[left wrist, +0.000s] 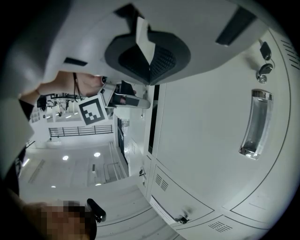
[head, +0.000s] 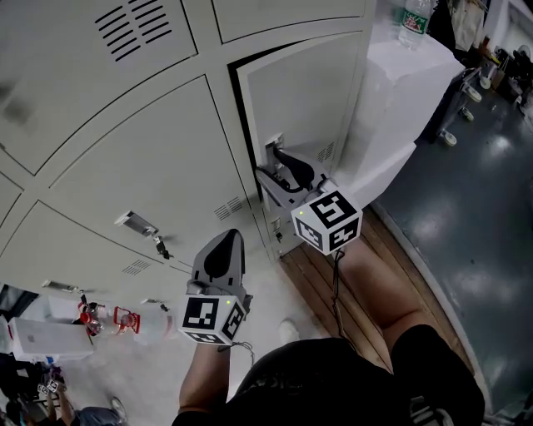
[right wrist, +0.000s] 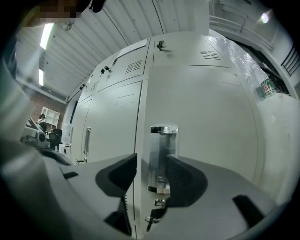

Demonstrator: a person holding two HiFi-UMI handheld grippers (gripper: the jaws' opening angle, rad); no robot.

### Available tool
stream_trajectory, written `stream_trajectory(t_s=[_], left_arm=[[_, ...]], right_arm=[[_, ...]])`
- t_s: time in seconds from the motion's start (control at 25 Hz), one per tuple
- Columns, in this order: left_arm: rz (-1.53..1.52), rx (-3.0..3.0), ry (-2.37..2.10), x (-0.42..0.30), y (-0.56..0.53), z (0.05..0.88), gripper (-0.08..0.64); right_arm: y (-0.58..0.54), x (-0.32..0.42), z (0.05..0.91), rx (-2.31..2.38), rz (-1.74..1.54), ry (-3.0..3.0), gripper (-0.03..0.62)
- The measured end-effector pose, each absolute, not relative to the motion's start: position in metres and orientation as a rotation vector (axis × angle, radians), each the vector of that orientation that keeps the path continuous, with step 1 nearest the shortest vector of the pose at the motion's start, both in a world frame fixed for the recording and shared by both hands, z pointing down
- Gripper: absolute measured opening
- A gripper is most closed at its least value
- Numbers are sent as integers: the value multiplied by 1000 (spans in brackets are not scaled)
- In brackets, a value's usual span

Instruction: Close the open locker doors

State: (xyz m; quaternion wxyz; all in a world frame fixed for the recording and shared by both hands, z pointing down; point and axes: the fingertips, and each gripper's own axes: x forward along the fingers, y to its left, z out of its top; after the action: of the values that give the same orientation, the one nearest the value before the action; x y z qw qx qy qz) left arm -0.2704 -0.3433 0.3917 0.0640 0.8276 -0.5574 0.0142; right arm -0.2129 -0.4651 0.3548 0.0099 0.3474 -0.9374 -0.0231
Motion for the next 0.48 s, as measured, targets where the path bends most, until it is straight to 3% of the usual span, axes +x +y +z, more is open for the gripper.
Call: stream_trajectory(t_s=[0.48], left_arm=[[51, 2471, -1694, -289, -353, 398, 5]], right_arm=[[-486, -233, 355, 1067, -67, -2937, 221]])
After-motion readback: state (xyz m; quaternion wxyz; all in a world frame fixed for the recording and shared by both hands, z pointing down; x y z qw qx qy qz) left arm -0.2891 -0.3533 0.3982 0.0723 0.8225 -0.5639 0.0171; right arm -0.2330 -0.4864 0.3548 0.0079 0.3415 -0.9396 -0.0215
